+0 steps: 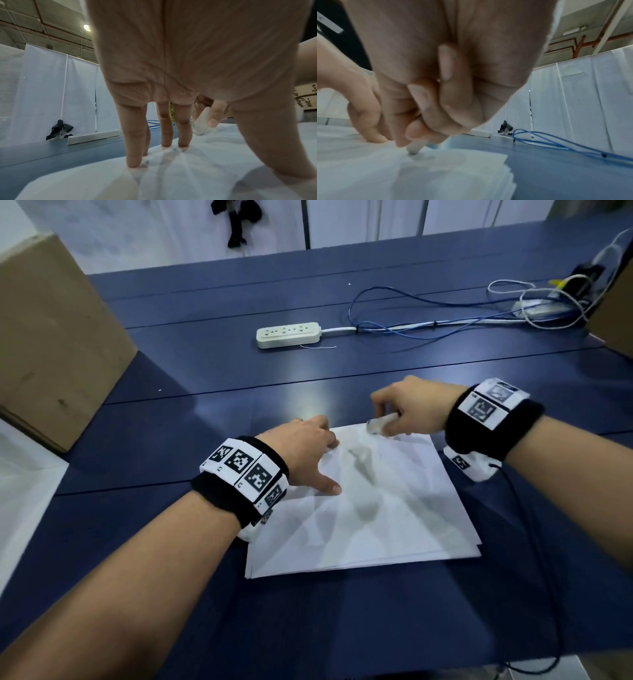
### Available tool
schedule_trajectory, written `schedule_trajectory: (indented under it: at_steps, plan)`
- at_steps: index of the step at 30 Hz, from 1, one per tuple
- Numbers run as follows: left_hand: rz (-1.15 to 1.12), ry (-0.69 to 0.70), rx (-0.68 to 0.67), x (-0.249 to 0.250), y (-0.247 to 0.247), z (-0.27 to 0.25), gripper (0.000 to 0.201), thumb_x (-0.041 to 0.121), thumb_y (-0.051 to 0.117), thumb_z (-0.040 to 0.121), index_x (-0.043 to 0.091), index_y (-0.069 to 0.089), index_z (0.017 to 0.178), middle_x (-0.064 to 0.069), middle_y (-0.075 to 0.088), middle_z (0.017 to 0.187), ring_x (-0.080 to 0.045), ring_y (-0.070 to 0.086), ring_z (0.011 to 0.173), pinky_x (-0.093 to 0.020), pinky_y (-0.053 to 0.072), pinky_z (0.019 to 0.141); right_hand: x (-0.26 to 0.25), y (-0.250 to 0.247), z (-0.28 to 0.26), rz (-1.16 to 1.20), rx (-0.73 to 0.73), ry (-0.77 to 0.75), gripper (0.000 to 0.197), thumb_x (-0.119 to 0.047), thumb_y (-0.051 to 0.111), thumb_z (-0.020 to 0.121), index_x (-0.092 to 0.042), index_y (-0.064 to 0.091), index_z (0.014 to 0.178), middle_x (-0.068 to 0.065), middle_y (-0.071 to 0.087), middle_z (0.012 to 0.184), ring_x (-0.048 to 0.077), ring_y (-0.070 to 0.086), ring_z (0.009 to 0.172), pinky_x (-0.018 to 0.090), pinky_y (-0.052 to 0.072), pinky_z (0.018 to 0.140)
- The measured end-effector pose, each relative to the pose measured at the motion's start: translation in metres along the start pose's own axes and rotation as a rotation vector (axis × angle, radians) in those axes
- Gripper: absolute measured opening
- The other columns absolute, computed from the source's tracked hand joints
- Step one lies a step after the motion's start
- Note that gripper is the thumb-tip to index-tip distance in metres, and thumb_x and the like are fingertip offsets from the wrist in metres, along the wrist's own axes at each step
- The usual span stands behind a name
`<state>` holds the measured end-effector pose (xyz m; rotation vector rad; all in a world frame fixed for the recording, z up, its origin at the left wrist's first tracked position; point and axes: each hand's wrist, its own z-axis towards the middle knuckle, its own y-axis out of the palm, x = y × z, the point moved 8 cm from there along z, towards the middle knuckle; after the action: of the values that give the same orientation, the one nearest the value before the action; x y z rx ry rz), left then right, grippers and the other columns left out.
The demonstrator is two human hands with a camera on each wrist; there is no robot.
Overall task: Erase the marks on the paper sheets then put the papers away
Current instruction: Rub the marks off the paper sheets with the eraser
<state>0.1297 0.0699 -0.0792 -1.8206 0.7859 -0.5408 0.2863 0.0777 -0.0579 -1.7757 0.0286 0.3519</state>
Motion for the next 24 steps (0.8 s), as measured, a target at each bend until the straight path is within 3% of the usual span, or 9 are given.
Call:
schedule_trajectory:
  at_steps: [4, 6, 9, 13, 15, 19, 21, 24]
  plan:
    - [0.041, -0.015, 0.024, 0.002, 0.000, 0.000, 0.080, 0.075, 0.061, 0.074, 0.026, 0.050, 0.136, 0.005, 0.046, 0.122, -0.023, 0.049, 0.112, -0.032, 0.043, 0.079, -0.017, 0.028, -0.029, 0.141, -0.315, -0.071, 0.034, -0.052, 0.066, 0.060, -0.027, 0.060, 0.081, -0.002, 0.067, 0.061, 0.015, 0.059, 0.055, 0.046, 0.057, 0.058]
    - [0.051, -0.026, 0.030, 0.004, 0.000, 0.001, 0.081, 0.079, 0.060, 0.070, 0.025, 0.054, 0.130, 0.004, 0.048, 0.118, -0.021, 0.050, 0.111, -0.035, 0.048, 0.081, -0.025, 0.036, -0.038, 0.132, -0.414, -0.100, 0.032, -0.049, 0.072, 0.061, -0.027, 0.062, 0.081, 0.001, 0.066, 0.061, 0.012, 0.055, 0.052, 0.037, 0.055, 0.057]
    - [0.041, -0.026, 0.025, 0.006, 0.000, 0.004, 0.077, 0.078, 0.064, 0.068, 0.021, 0.060, 0.120, 0.002, 0.048, 0.111, -0.019, 0.048, 0.106, -0.035, 0.048, 0.079, -0.019, 0.022, -0.019, 0.066, -0.255, -0.071, 0.020, -0.035, 0.078, 0.075, -0.026, 0.065, 0.088, 0.001, 0.069, 0.063, 0.012, 0.059, 0.058, 0.026, 0.047, 0.060]
    - [0.037, 0.001, 0.013, 0.010, -0.002, 0.005, 0.071, 0.072, 0.067, 0.072, 0.014, 0.064, 0.114, 0.001, 0.046, 0.120, -0.019, 0.049, 0.107, -0.028, 0.038, 0.075, -0.008, -0.001, 0.003, -0.023, 0.012, 0.008, 0.022, -0.033, 0.072, 0.080, -0.019, 0.063, 0.095, -0.004, 0.064, 0.072, 0.025, 0.061, 0.078, 0.035, 0.051, 0.072]
    - [0.013, 0.001, 0.017, 0.011, -0.002, 0.005, 0.069, 0.069, 0.069, 0.073, 0.014, 0.064, 0.114, 0.001, 0.045, 0.120, -0.017, 0.050, 0.101, -0.026, 0.034, 0.073, -0.014, 0.007, -0.003, 0.011, -0.054, -0.039, 0.019, -0.029, 0.074, 0.078, -0.020, 0.062, 0.090, -0.005, 0.061, 0.067, 0.021, 0.059, 0.070, 0.030, 0.048, 0.066]
    - [0.007, 0.001, 0.008, 0.010, -0.002, 0.005, 0.066, 0.068, 0.070, 0.073, 0.013, 0.063, 0.109, 0.002, 0.046, 0.110, -0.015, 0.045, 0.085, -0.027, 0.034, 0.068, -0.034, 0.037, -0.036, 0.093, -0.412, -0.103, 0.017, -0.025, 0.077, 0.074, -0.027, 0.061, 0.081, 0.002, 0.067, 0.064, 0.010, 0.055, 0.052, 0.014, 0.040, 0.047]
    - [-0.003, -0.004, 0.019, 0.009, -0.002, 0.006, 0.066, 0.068, 0.071, 0.071, 0.015, 0.062, 0.108, 0.003, 0.047, 0.107, -0.015, 0.044, 0.084, -0.028, 0.034, 0.067, -0.031, 0.034, -0.032, 0.069, -0.377, -0.101, 0.016, -0.028, 0.077, 0.075, -0.029, 0.062, 0.081, -0.001, 0.068, 0.063, 0.010, 0.056, 0.053, 0.015, 0.041, 0.048]
    - [-0.018, -0.008, 0.042, 0.005, -0.002, 0.005, 0.067, 0.072, 0.070, 0.068, 0.020, 0.060, 0.108, 0.006, 0.047, 0.106, -0.015, 0.047, 0.086, -0.030, 0.037, 0.067, -0.014, 0.009, -0.004, 0.008, -0.108, -0.020, 0.015, -0.029, 0.074, 0.079, -0.025, 0.063, 0.089, -0.002, 0.071, 0.067, 0.014, 0.061, 0.064, 0.027, 0.046, 0.063]
